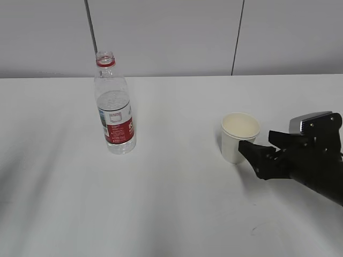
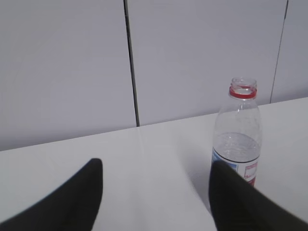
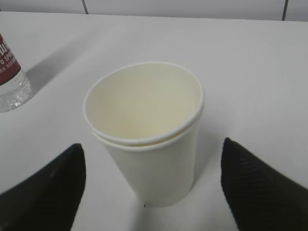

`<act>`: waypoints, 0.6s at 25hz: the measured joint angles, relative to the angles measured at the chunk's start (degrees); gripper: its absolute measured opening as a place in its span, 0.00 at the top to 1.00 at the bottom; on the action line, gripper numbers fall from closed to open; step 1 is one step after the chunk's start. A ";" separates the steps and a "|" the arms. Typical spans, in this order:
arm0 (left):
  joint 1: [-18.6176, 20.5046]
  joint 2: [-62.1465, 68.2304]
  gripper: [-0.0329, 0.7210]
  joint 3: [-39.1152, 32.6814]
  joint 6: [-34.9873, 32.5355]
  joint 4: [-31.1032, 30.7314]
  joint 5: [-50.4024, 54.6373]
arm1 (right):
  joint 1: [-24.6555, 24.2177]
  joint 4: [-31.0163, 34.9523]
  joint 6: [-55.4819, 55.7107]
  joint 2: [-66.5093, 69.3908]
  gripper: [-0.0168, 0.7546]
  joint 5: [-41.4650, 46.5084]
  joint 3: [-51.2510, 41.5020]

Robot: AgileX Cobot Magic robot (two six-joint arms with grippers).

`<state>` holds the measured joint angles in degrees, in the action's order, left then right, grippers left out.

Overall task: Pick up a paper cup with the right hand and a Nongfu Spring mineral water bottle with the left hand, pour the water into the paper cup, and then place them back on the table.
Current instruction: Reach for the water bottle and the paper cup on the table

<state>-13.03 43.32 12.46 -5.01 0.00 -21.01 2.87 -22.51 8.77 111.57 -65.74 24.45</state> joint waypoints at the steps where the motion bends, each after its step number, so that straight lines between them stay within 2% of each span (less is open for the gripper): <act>1: 0.00 0.00 0.38 0.00 0.00 0.00 0.00 | 0.00 0.00 0.00 0.48 0.12 0.00 0.43; 15: 0.00 0.00 0.38 0.00 0.00 0.00 0.23 | 0.00 -3.65 1.46 9.75 0.12 0.00 8.70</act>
<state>-13.03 43.32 12.46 -5.01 0.00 -20.78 2.87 -26.16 10.23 121.33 -65.74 33.16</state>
